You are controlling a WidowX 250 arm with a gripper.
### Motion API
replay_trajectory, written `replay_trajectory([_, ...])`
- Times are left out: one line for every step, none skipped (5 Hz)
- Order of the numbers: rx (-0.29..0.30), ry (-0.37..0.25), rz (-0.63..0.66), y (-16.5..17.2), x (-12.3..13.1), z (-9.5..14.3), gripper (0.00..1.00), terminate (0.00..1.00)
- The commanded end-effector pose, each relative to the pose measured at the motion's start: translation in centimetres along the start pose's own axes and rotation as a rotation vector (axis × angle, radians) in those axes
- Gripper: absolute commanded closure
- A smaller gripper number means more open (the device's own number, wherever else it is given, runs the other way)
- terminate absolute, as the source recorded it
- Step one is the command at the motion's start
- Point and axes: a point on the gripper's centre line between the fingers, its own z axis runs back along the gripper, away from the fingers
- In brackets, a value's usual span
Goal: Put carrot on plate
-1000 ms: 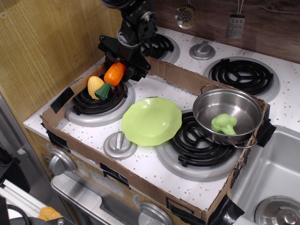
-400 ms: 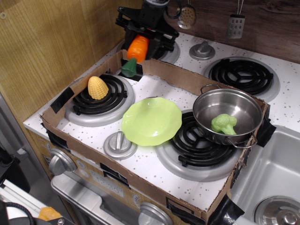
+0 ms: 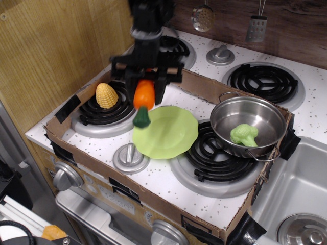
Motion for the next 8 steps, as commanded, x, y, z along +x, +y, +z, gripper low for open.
replay_trajectory([-0.146,-0.055,0.079,-0.5,-0.4,1.2,1.0,0.0])
replay_trajectory([-0.205,-0.08,0.069,-2.0,-0.1,0.9,1.0,0.0])
replay_trajectory([-0.232,-0.111,0.06,-2.5,0.0,0.4,1.0,0.0])
replay_trajectory([-0.264,-0.117,0.073,-3.0,-0.1,0.0,1.0,0.0])
replay_trajectory([-0.284,-0.13,0.071,-3.2,0.0,-0.1,1.0,0.0])
replay_trajectory([-0.26,-0.129,0.073,-3.4,0.2,0.2,0.0,0.0])
replay_trajectory([-0.238,-0.119,0.063,-3.5,0.5,0.7,0.0,0.0])
replay_trajectory([-0.208,-0.117,0.059,-3.5,0.7,1.7,0.0,0.0])
